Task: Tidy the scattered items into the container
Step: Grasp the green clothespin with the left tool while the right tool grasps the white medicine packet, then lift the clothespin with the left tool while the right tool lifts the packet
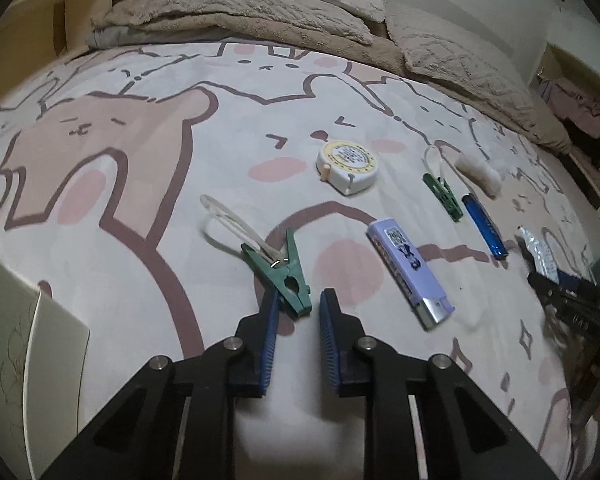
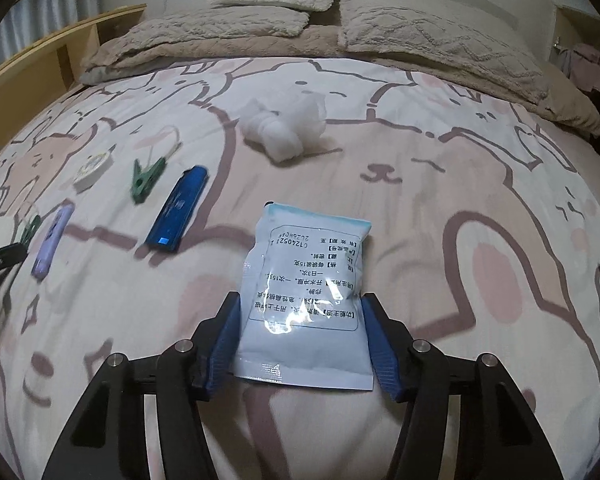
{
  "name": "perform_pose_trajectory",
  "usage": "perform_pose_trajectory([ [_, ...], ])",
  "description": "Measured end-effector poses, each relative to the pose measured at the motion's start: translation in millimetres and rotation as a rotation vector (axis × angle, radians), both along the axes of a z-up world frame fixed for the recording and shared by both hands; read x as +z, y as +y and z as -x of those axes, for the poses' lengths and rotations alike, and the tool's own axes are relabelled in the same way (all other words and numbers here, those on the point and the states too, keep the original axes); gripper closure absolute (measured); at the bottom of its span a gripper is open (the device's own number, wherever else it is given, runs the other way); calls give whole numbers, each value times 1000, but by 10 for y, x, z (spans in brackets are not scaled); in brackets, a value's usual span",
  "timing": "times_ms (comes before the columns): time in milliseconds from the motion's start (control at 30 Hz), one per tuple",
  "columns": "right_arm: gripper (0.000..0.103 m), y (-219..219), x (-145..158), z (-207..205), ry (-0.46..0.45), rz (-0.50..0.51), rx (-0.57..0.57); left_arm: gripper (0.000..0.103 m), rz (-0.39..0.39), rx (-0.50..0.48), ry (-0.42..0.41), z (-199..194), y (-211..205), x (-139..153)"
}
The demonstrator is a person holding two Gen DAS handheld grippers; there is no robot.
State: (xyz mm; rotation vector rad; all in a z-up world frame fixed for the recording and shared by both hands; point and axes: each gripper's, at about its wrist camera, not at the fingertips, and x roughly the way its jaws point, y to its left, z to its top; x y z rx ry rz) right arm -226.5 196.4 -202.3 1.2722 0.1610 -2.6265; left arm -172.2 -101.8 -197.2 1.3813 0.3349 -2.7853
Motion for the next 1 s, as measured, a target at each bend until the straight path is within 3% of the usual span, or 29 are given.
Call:
perform_pose_trajectory([
  [200,43,-52,18,-193,-1,-15,11,86,-18,-9,1,-124,56,10],
  [1000,43,-126,78,-1132,-55,22,104,86,-85,-97,-28,-637,308,57],
])
